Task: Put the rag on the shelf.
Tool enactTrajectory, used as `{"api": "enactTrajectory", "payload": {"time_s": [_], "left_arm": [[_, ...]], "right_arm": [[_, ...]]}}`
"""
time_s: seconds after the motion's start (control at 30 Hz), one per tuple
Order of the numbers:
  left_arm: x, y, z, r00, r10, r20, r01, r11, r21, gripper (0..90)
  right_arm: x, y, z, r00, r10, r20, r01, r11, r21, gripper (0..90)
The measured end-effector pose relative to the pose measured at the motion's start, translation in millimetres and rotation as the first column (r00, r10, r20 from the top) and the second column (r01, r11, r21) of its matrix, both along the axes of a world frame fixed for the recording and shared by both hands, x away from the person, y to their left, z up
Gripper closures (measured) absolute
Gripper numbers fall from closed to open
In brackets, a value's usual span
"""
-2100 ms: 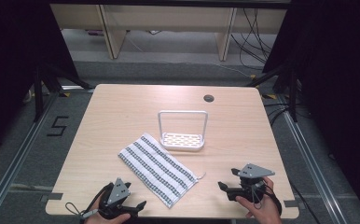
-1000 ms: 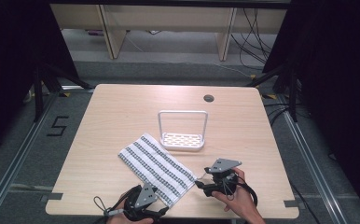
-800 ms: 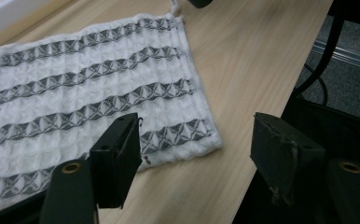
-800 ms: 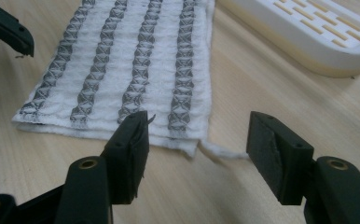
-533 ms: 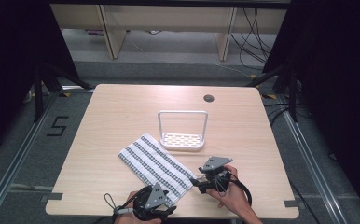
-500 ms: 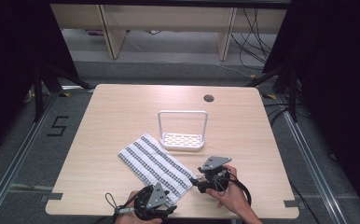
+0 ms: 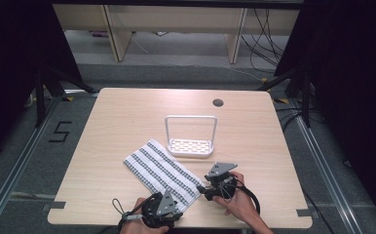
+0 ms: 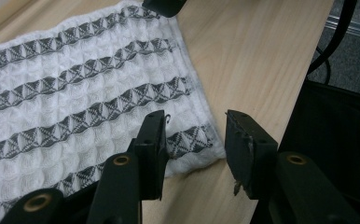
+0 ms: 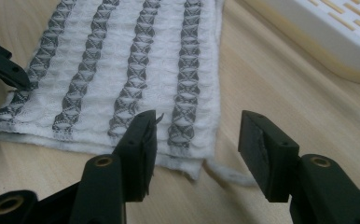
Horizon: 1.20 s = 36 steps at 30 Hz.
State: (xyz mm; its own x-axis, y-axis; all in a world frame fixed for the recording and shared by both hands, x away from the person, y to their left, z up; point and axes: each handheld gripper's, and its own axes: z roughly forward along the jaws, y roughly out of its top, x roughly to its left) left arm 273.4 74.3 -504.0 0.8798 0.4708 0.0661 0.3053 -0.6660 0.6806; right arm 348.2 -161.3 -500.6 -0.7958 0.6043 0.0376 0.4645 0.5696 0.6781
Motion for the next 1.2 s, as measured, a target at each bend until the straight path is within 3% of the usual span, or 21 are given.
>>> {"api": "enactTrajectory", "payload": {"time_s": [0.13,0.17,0.23,0.27,0.43,0.47,0.57,0.63,0.77,0.8,0.93,0.97,1.0,1.1,1.13,1.2], "left_arm": [[-0.8,-0.9,-1.3,0.9999,0.000,-0.016,0.000,1.0000,0.007,61.3],[-0.3,-0.6,-1.3,0.9999,-0.011,0.003,0.011,0.9998,0.018,61.9],[0.1,-0.6,-2.0,0.9999,-0.014,0.001,0.014,0.9997,0.021,64.0],[-1.3,-1.5,-2.4,0.9999,-0.013,-0.010,0.013,0.9999,0.006,64.9],[-0.8,-1.2,-2.6,0.9997,-0.020,0.016,0.019,0.9995,0.027,72.8],[-1.9,-2.0,-3.6,0.9999,-0.012,0.009,0.012,0.9998,0.014,77.8],[-1.0,-2.0,-3.3,0.9994,-0.023,0.027,0.022,0.9996,0.019,81.6],[0.2,-0.4,-1.6,0.9993,-0.020,0.032,0.019,0.9993,0.033,84.6],[-0.4,1.0,0.9,0.9997,-0.015,0.020,0.015,0.9997,0.019,85.6],[0.4,1.8,1.8,0.9994,-0.021,0.028,0.020,0.9997,0.013,85.6],[2.1,4.5,5.1,0.9993,-0.020,0.033,0.020,0.9998,0.005,85.7],[0.7,4.2,5.5,0.9997,-0.013,0.021,0.014,0.9996,-0.025,85.7],[1.7,5.6,7.0,0.9994,-0.014,0.031,0.014,0.9998,-0.011,85.7],[1.0,7.7,12.8,0.9997,-0.010,0.021,0.011,0.9992,-0.039,85.8],[2.8,9.9,15.6,0.9991,-0.019,0.037,0.020,0.9997,-0.014,85.9],[1.8,11.2,18.8,0.9995,-0.009,0.031,0.010,0.9988,-0.049,86.0]], "right_arm": [[0.2,0.7,-1.3,0.9998,0.007,-0.020,-0.007,0.9998,-0.021,51.8],[0.1,0.5,-1.7,0.9997,0.008,-0.021,-0.009,0.9996,-0.025,52.5],[-0.4,0.8,-2.9,0.9997,0.012,-0.022,-0.013,0.9992,-0.039,55.7],[-1.6,2.5,-5.2,0.9996,0.005,-0.026,-0.006,0.9996,-0.027,56.9],[-3.8,3.4,-5.7,0.9998,0.011,-0.017,-0.012,0.9995,-0.029,70.2],[-4.7,3.8,-4.3,0.9994,0.021,-0.027,-0.021,0.9992,-0.035,76.4],[-4.2,3.7,-4.1,0.9992,0.027,-0.031,-0.028,0.9991,-0.030,81.2],[-5.1,5.4,-5.3,0.9985,0.014,-0.053,-0.014,0.9999,-0.003,85.1],[-3.9,3.3,-3.5,0.9983,0.022,-0.055,-0.022,0.9998,-0.001,86.0],[-3.9,3.6,-4.4,0.9991,0.018,-0.039,-0.018,0.9997,0.018,86.1],[-3.2,-0.1,1.0,0.9985,0.027,-0.048,-0.024,0.9982,0.054,86.4],[-2.9,0.0,0.4,0.9988,0.026,-0.041,-0.023,0.9972,0.071,86.4],[-3.9,-1.1,2.7,0.9981,0.022,-0.058,-0.018,0.9974,0.070,86.4],[-5.2,-0.6,7.8,0.9985,0.027,-0.047,-0.023,0.9966,0.079,86.5],[-5.3,-0.4,9.0,0.9989,0.028,-0.038,-0.025,0.9962,0.083,86.5],[-6.3,-0.6,13.0,0.9986,0.032,-0.043,-0.028,0.9948,0.098,86.6]]}}
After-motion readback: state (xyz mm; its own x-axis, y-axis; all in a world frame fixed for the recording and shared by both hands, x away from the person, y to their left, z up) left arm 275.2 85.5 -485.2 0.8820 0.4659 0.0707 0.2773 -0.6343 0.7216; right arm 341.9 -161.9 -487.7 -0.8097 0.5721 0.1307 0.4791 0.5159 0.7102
